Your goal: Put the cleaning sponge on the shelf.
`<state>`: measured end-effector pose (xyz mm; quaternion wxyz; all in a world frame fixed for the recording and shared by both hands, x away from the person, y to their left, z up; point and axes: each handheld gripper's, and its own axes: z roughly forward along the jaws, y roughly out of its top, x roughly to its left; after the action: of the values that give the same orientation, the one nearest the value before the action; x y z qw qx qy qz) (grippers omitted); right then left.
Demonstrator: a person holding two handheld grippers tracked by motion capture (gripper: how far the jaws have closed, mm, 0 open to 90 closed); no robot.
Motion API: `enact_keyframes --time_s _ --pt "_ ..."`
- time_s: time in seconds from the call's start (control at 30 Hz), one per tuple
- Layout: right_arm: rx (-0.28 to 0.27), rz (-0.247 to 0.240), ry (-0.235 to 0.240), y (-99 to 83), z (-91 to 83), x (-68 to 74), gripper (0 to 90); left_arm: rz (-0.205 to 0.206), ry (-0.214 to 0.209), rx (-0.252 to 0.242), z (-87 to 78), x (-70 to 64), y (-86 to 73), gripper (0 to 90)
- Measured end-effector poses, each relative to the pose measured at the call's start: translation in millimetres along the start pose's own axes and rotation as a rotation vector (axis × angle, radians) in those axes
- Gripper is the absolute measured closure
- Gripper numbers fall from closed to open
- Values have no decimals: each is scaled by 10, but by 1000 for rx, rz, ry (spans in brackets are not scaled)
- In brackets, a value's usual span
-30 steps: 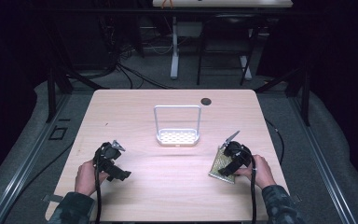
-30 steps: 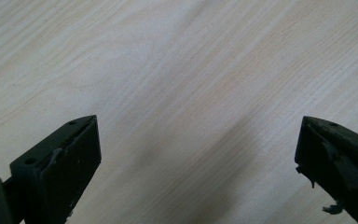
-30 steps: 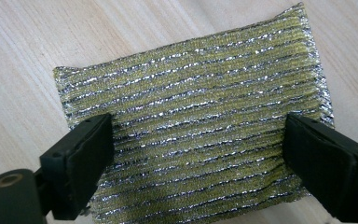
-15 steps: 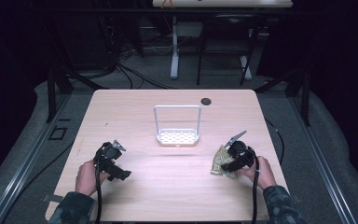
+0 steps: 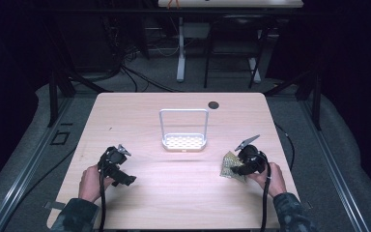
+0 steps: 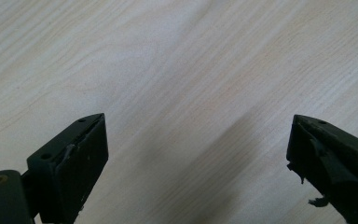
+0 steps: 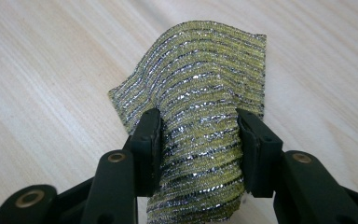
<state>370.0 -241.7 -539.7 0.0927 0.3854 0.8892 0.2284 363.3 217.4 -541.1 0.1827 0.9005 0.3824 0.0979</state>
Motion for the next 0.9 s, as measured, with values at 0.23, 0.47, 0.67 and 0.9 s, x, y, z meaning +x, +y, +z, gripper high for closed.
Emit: enact_keyframes --time_s 0.23,0.47,0.67,0.9 --pt "-50 0 -20 -13 -138 15 560 -6 2 -7 -10 4 -3 45" --pt "-91 10 -33 11 -258 49 559 -7 0 -9 -13 11 -5 44" --pt "-125 9 -50 34 -305 81 559 -8 -1 -11 -15 14 -5 44" --pt "-154 22 -51 51 -370 78 561 -6 -2 -6 -6 13 1 47"
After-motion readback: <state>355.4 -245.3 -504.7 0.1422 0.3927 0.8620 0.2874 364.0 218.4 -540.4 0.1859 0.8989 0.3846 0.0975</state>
